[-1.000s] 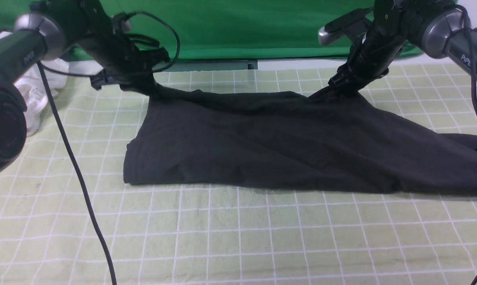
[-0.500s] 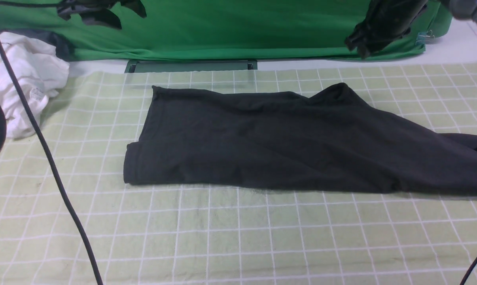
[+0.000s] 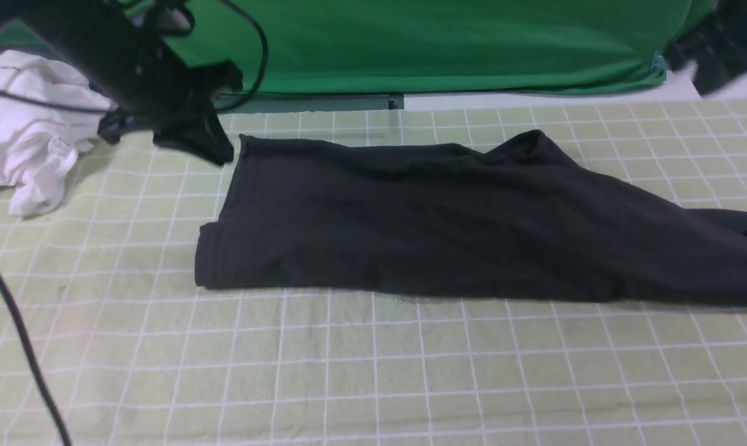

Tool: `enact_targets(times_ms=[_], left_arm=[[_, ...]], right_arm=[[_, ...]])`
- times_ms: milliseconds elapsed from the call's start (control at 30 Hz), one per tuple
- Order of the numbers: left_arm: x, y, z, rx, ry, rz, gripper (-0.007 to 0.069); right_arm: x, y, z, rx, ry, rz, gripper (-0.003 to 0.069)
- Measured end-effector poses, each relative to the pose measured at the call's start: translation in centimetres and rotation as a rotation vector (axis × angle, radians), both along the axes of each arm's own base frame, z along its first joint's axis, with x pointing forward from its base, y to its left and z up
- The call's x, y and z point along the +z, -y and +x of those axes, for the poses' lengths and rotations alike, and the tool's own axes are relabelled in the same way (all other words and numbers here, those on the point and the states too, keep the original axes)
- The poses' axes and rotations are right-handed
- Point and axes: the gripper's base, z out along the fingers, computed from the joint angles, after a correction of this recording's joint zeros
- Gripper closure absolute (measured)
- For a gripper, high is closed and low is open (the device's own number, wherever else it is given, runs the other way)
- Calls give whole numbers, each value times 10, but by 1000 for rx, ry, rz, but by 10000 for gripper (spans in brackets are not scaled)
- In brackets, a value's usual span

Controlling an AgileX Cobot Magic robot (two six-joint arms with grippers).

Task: Fold a long-sleeved shirt over a green coffee tablecloth.
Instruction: 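Pull the folded dark garment lengthwise by its ends to straighten it flat on the table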

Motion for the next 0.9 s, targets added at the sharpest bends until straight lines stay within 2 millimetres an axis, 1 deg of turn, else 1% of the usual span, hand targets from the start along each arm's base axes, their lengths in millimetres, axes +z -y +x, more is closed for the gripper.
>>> enact_targets(times_ms=[67,100,200,233,267,300,433,533,667,767,900], left_arm=[[-8,6,-1,-25,1,7,519],[-9,6,0,-26,6,8,498],[-10,6,2,-16,28,9,416],[-10,6,2,-15,29,8,404],[-10,6,3,-12,34,9,382],[-10,6,4,-10,41,9,341],[-10,6,4,-22,48,11,283],[-10,6,4,-27,53,11,271],[-10,6,5,-24,61,13,270],[-10,6,3,-32,43,7,270],[-10,7,1,-42,24,1,269]], right_arm=[[-26,20,-6,-64,-39,3,553],[-37,29,-8,-87,-68,2,515],[-73,63,-12,-181,-171,3,421],[-76,65,-12,-187,-180,4,417],[-82,74,-12,-211,-195,6,399],[-94,91,-9,-254,-210,14,383],[-116,111,-3,-302,-235,43,356],[-136,114,0,-283,-287,53,321],[-161,102,-3,-245,-449,147,242],[-165,96,-9,-225,-545,168,204],[-160,94,-15,-213,-603,177,193]])
